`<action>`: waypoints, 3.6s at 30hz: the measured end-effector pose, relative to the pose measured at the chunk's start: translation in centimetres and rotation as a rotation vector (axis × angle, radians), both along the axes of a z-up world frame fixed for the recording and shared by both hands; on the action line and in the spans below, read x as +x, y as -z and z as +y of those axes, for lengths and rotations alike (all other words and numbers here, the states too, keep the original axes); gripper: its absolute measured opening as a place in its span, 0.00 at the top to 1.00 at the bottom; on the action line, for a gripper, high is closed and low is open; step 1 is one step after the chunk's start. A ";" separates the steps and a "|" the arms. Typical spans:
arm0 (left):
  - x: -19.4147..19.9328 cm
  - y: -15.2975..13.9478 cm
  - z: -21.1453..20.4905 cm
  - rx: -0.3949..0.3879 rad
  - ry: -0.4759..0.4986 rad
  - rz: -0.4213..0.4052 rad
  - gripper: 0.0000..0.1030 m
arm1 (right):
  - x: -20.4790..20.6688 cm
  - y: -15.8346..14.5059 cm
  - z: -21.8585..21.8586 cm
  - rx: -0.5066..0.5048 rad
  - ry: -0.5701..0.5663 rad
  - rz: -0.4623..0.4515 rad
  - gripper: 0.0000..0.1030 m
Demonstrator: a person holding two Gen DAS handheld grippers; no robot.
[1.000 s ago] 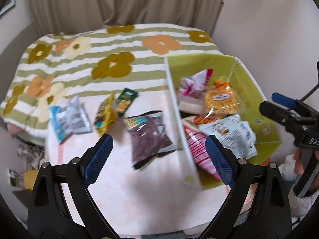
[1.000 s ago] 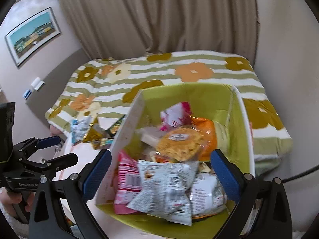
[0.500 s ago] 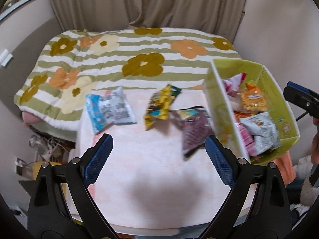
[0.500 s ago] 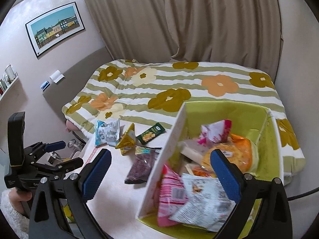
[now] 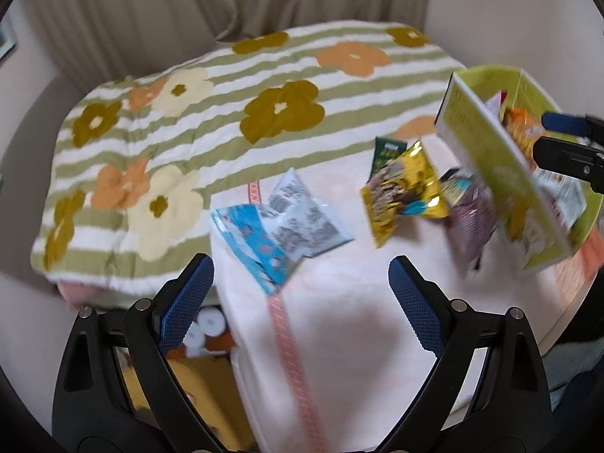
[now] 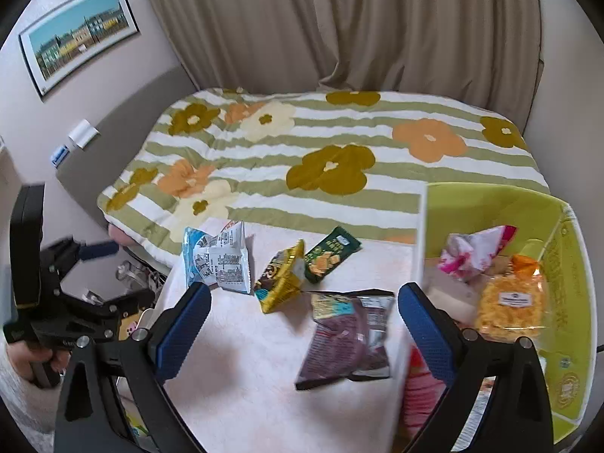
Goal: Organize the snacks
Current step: 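Move both tools back over the remaining bags on the table, then grasp the blue-white MPM bag with left tool while right tool grasps the gold Pillows bag, then carry both bags into the yellow-green box and open the left tool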
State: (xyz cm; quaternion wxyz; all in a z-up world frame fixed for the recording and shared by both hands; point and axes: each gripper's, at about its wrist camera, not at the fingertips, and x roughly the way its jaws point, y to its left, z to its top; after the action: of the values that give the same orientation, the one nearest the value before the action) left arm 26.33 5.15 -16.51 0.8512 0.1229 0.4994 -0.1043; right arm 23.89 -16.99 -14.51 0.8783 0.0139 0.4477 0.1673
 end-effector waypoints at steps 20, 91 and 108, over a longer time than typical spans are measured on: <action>10.3 12.1 0.5 0.140 0.494 0.207 0.10 | 4.7 9.0 6.0 -0.122 0.178 0.195 0.04; 6.5 0.3 5.2 -0.355 0.007 0.084 0.36 | 2.5 2.9 6.1 -0.016 0.069 0.050 0.45; 3.0 -5.4 -15.3 -0.411 0.067 -0.008 0.36 | -3.3 -4.0 -12.7 0.006 0.127 -0.095 0.45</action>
State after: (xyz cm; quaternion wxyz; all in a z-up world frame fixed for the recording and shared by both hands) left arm 29.36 -10.14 -11.09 0.8564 -0.0366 0.4600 -0.2316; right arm 20.56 -29.71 -10.52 0.9073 0.0370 0.4032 0.1131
